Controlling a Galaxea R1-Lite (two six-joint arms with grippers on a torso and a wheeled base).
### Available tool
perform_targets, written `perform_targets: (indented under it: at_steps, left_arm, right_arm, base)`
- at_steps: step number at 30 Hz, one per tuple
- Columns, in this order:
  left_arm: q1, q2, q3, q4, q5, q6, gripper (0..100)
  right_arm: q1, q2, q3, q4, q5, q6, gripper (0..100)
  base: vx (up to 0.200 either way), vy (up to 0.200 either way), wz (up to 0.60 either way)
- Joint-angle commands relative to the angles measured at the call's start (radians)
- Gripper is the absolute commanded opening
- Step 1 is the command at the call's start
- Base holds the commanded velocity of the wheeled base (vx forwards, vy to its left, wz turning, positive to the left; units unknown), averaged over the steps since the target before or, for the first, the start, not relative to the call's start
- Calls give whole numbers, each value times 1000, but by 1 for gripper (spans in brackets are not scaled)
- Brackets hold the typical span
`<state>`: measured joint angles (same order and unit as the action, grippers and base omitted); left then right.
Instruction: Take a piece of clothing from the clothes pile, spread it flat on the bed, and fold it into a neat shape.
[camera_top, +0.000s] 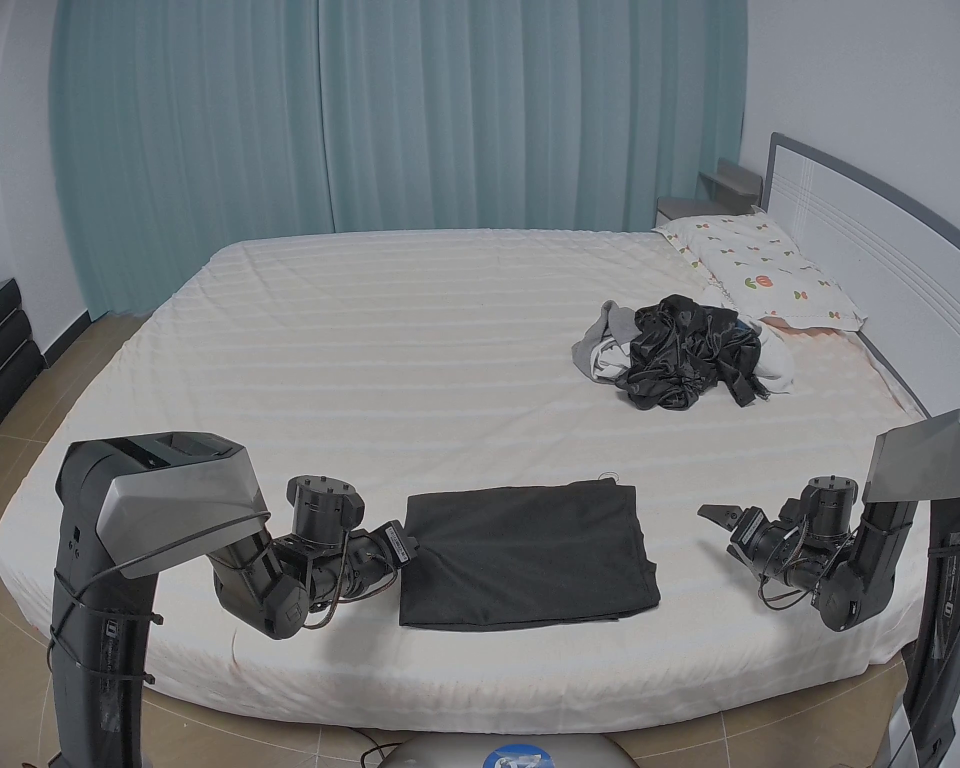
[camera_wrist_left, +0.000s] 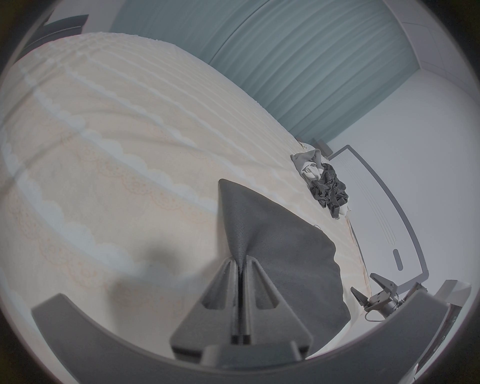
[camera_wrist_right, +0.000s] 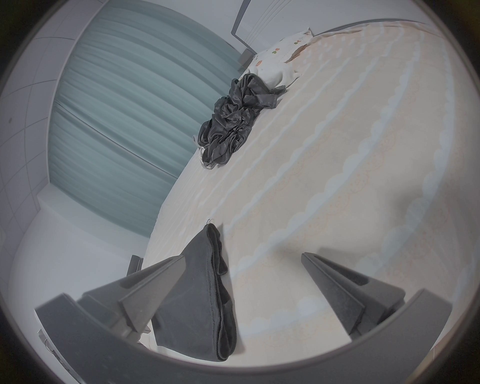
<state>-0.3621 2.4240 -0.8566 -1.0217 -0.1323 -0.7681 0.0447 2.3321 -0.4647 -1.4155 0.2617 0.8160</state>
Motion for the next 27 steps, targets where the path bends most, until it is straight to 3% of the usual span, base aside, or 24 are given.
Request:
perform_targets:
  at_steps: [1, 27]
  left_arm:
    - [0, -13, 7, -1, 0, -2, 0]
    - [6, -45, 70, -3, 2, -5, 0]
  right_arm:
    - [0, 0, 0, 0, 1, 0, 100]
    - [0, -4, 1, 0, 1, 0, 100]
  base:
    - [0, 200, 0]
    - [0, 200, 0]
